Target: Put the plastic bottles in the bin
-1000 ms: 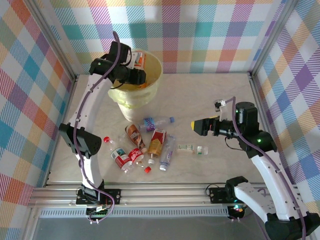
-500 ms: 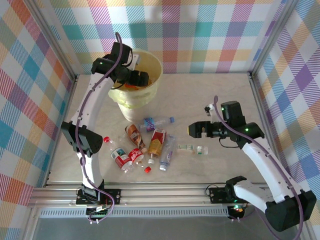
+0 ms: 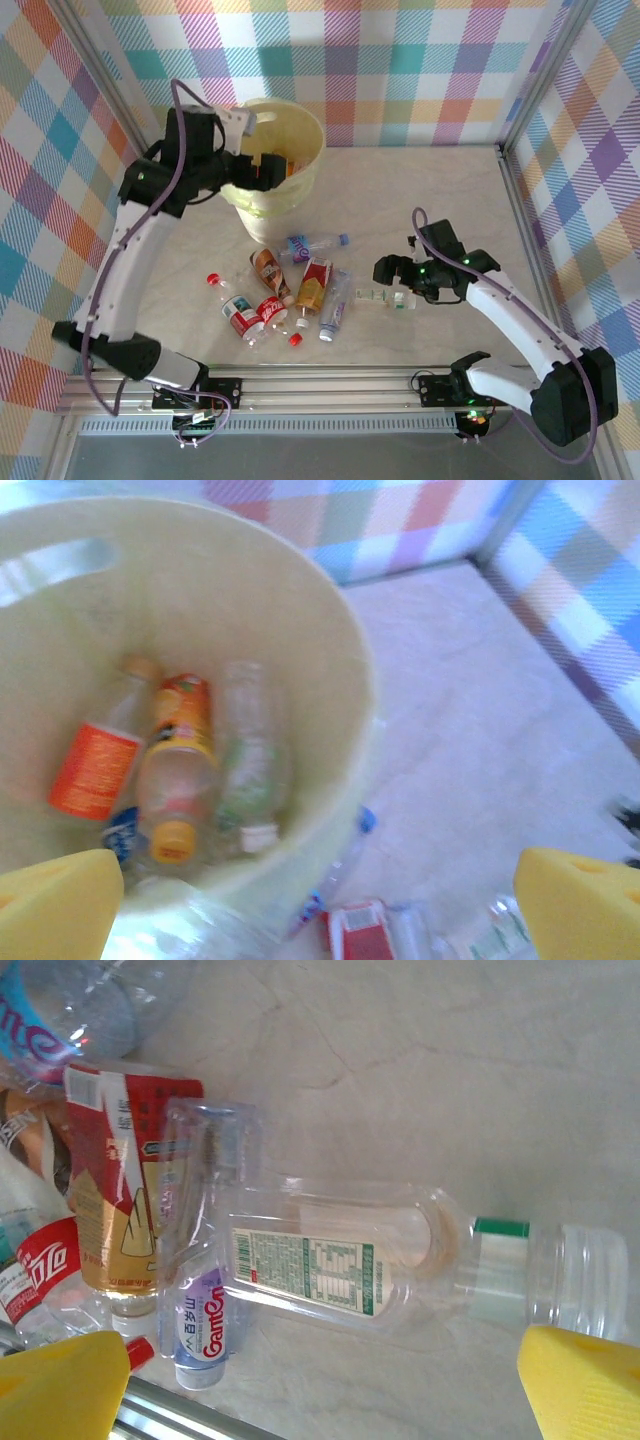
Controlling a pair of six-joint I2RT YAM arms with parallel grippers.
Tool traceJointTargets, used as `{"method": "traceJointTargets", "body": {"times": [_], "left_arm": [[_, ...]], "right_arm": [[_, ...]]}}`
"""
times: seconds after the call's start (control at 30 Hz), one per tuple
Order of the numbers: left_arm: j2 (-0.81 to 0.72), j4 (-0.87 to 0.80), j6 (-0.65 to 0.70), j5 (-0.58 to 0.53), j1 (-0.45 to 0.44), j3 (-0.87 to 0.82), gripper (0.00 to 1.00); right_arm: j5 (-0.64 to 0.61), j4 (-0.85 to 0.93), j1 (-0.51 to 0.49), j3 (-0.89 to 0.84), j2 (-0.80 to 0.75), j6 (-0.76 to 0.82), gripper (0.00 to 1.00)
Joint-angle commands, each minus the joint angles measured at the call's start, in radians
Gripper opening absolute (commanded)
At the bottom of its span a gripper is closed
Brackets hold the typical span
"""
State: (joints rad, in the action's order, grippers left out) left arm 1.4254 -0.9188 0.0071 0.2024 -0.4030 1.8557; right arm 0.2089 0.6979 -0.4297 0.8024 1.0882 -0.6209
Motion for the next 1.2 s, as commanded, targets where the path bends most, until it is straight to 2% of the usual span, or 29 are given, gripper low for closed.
{"method": "traceJointTargets", "body": {"times": [0.0,0.13,0.23,0.43,0.7,0.87,1.07,1.17], "left_arm": [[-0.063,0.053,0.022,0.098,-0.074,-0.125,1.00],[-0.138,0.092,0.030,0.151,-0.177,-0.244,1.00],[-0.168,0.129,0.000,0.204,-0.217,-0.301,1.00],[-0.229,0.265,-0.073,0.220,-0.288,-0.452,1.00],[-0.209,0.346,-0.078,0.230,-0.332,-0.547,1.00],[-0.203,0.407,-0.102,0.257,-0.361,-0.572,1.00],[-0.188,0.408,-0.099,0.246,-0.381,-0.576,1.00],[-0.188,0.405,-0.101,0.239,-0.387,-0.576,1.00]], "right_arm": [[-0.051,0.020,-0.007,-0.015,-0.036,-0.155,1.00],[-0.015,-0.030,-0.007,-0.086,-0.088,-0.298,1.00],[0.007,-0.060,-0.009,-0.148,-0.107,-0.388,1.00],[-0.022,-0.120,-0.011,-0.232,-0.127,-0.505,1.00],[0.011,-0.355,-0.024,-0.258,-0.009,-0.599,1.00],[-0.034,-0.404,-0.050,-0.227,0.084,-0.622,1.00],[-0.086,-0.490,-0.057,-0.225,0.189,-0.650,1.00],[-0.127,-0.505,-0.057,-0.203,0.242,-0.640,0.97]]}}
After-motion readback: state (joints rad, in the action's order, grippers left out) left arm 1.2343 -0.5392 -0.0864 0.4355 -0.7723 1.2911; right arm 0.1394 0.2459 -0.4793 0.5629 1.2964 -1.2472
